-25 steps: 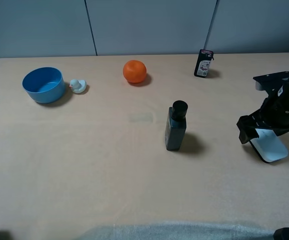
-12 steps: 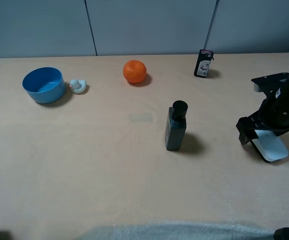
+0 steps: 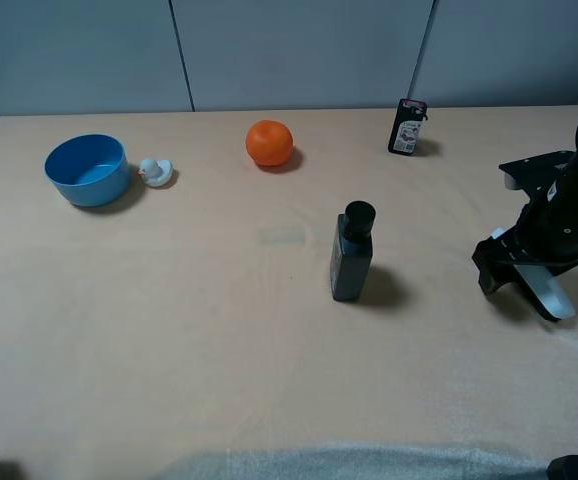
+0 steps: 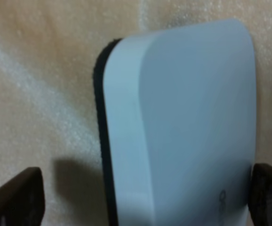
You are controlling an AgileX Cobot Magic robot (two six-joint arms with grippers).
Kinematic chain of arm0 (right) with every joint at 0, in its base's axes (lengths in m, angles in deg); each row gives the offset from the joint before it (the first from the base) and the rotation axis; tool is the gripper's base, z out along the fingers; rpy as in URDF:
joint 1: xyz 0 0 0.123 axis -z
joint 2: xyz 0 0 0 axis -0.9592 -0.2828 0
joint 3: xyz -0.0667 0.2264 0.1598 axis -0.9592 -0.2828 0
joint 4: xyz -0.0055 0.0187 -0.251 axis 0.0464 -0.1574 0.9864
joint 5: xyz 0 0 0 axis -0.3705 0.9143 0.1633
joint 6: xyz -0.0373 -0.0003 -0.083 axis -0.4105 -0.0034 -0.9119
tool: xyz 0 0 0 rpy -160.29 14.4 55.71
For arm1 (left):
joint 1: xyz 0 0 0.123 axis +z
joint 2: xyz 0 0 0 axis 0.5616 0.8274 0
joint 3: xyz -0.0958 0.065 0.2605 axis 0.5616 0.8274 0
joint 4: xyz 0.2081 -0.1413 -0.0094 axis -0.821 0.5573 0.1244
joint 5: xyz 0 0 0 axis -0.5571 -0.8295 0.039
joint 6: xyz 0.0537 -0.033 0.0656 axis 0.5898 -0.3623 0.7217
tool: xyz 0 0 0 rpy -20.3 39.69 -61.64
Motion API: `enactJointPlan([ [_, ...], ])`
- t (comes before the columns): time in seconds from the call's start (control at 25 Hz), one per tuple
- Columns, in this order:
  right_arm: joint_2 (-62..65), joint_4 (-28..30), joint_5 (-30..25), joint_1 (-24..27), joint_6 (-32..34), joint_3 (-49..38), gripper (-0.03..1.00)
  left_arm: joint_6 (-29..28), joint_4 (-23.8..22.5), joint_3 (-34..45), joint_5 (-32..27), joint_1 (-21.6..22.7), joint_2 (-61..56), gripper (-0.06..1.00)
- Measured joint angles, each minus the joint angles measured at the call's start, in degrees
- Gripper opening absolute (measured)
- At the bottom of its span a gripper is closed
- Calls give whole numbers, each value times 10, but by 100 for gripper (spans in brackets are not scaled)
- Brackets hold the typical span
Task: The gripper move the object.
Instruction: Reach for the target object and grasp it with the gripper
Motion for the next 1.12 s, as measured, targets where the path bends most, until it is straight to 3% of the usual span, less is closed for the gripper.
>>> enactJointPlan([
  [1.12, 19, 11, -20, 27, 0, 15, 65, 0, 0, 0, 0, 0, 0, 82],
])
